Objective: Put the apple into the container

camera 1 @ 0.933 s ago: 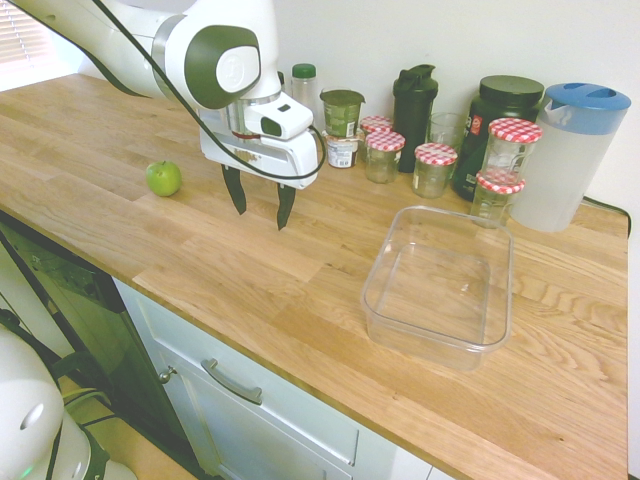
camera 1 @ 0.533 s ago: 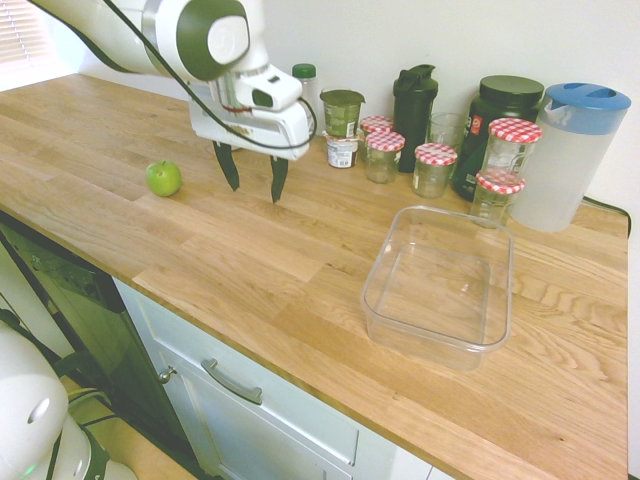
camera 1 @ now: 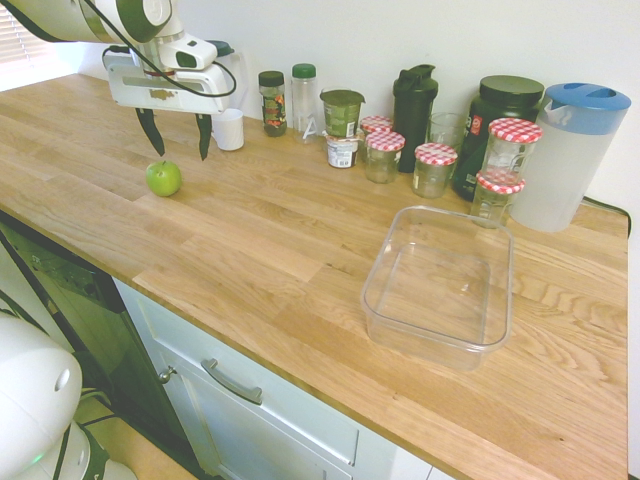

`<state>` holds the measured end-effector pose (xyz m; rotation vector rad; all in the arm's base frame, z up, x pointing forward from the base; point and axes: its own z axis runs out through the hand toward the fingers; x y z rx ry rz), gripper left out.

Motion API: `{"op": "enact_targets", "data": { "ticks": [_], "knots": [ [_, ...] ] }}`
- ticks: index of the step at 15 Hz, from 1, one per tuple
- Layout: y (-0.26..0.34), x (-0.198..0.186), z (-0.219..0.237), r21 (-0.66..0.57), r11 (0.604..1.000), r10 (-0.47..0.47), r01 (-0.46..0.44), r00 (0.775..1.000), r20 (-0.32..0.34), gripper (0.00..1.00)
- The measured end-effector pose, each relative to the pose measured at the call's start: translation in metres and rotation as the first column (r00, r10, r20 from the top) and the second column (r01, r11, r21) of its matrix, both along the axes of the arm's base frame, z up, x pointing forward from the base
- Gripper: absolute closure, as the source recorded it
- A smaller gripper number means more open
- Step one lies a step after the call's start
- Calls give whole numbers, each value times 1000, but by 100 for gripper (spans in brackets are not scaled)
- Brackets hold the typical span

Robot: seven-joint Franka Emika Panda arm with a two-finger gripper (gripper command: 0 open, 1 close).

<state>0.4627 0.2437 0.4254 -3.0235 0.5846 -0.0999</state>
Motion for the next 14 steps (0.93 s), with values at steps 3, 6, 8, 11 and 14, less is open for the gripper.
{"op": "enact_targets", "data": {
  "ticks": [3, 6, 8, 11, 14],
  "knots": [
    [37, 1, -10, -13, 997, 77, -77, 997, -19, 0],
    [56, -1, -29, -34, 992, 121, -123, 992, -38, 0],
    [61, -2, -37, -51, 989, 134, -136, 990, -35, 0],
    [68, -1, -52, -71, 987, 143, -145, 989, -33, 0],
    [69, 2, -63, -76, 986, 147, -148, 989, -29, 100]
  ]
}}
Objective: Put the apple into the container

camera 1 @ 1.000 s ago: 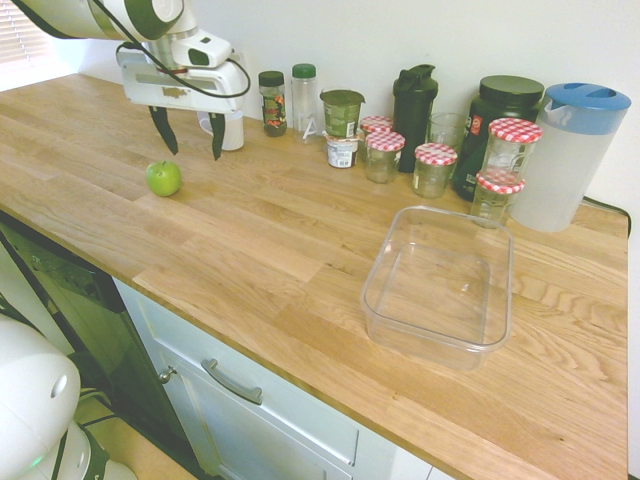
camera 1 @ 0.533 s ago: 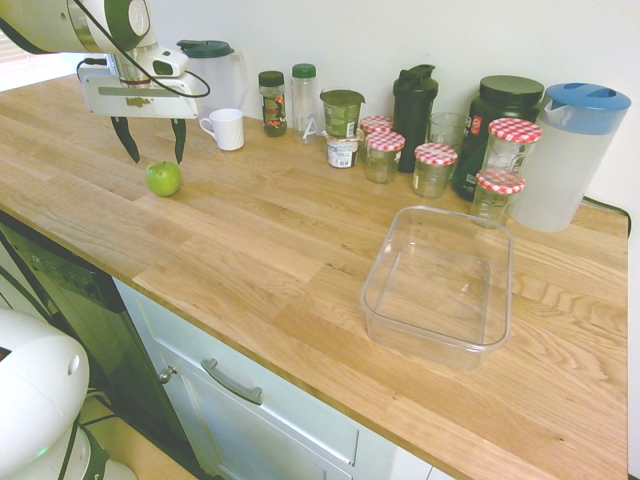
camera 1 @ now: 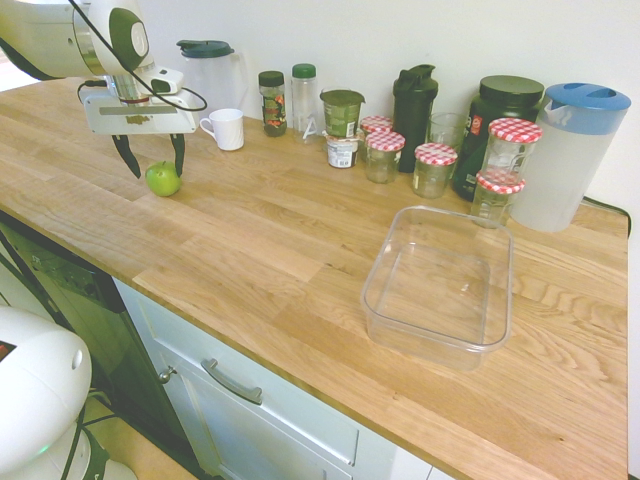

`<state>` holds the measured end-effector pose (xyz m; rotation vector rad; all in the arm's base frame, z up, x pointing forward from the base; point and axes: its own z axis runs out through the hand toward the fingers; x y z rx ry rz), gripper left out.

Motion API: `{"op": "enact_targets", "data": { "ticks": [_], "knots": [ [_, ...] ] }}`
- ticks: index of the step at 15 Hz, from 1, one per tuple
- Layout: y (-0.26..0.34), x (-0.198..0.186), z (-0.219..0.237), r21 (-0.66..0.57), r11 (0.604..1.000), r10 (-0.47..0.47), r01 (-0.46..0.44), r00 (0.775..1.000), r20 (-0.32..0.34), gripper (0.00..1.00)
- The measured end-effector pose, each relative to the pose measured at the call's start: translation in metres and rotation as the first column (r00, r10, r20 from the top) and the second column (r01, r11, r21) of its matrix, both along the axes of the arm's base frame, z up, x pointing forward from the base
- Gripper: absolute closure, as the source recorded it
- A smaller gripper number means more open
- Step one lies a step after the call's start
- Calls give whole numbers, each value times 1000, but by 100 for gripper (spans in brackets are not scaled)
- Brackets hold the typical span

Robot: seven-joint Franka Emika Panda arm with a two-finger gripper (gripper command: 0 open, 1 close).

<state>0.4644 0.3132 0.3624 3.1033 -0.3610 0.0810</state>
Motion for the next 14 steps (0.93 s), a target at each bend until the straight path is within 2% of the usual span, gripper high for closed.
{"op": "enact_targets", "data": {
  "ticks": [11, 14],
  "knots": [
    [-2, 6, -17, -7, 1000, -12, 12, 1000, -9, 100],
    [-13, 24, -2, 7, 998, -55, 55, 998, 21, 100]
  ]
}}
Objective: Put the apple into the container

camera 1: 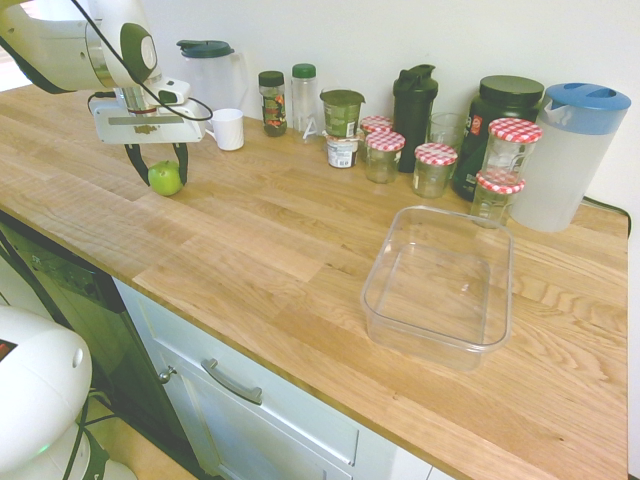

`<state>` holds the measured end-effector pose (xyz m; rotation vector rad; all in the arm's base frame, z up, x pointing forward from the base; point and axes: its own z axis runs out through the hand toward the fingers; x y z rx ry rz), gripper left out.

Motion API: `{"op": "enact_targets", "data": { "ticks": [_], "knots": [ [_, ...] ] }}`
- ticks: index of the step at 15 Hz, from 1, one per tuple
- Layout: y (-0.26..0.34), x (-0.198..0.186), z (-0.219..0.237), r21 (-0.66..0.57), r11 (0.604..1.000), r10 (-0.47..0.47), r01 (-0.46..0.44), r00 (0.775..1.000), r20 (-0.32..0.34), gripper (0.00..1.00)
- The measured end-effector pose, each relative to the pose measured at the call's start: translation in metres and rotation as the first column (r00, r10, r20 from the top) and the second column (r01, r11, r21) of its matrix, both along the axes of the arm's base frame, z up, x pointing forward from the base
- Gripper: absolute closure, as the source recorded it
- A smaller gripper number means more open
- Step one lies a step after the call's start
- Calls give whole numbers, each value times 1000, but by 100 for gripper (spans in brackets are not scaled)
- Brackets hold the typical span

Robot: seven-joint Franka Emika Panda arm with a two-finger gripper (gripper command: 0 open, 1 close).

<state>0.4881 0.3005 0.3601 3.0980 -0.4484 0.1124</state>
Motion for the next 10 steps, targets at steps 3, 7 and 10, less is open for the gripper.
{"op": "enact_targets", "data": {
  "ticks": [3, 7, 10],
  "knots": [
    [-54, 51, 58, 14, 990, -138, 138, 989, 58, 100],
    [-218, 73, 139, 34, 902, -431, 430, 901, 46, 100],
    [-339, 48, 152, 46, 796, -605, 603, 794, 55, 100]
  ]
}}
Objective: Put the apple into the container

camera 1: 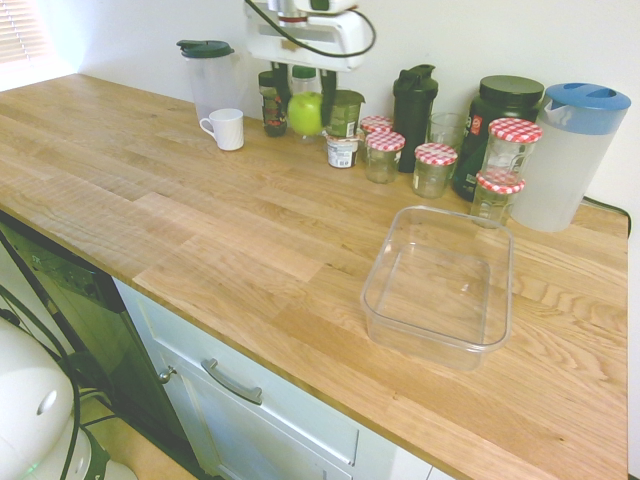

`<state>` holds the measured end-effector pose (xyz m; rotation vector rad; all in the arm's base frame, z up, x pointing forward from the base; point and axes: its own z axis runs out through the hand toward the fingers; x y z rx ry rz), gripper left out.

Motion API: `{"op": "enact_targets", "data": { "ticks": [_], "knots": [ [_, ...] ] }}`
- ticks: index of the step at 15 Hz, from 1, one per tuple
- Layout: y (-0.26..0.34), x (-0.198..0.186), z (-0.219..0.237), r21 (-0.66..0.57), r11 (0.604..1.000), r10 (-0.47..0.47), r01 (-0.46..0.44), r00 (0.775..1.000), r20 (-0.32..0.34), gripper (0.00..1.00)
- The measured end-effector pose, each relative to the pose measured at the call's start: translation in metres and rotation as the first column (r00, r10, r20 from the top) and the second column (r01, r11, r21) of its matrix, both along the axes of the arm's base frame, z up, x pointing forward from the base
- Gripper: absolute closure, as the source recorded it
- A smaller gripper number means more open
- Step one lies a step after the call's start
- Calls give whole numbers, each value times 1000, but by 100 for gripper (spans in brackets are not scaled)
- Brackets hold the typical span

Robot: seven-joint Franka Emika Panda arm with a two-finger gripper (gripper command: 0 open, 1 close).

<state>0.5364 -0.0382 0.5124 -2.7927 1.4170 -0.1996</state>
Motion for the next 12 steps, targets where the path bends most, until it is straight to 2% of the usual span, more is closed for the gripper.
{"op": "enact_targets", "data": {
  "ticks": [3, 6, 12],
  "knots": [
    [-105, -42, -13, -10, 989, -151, 151, 989, -7, 100],
    [-183, -80, -24, -4, 971, -240, 240, 971, -2, 100],
    [-214, -91, -88, 7, 959, -282, 282, 959, -1, 100]
  ]
}}
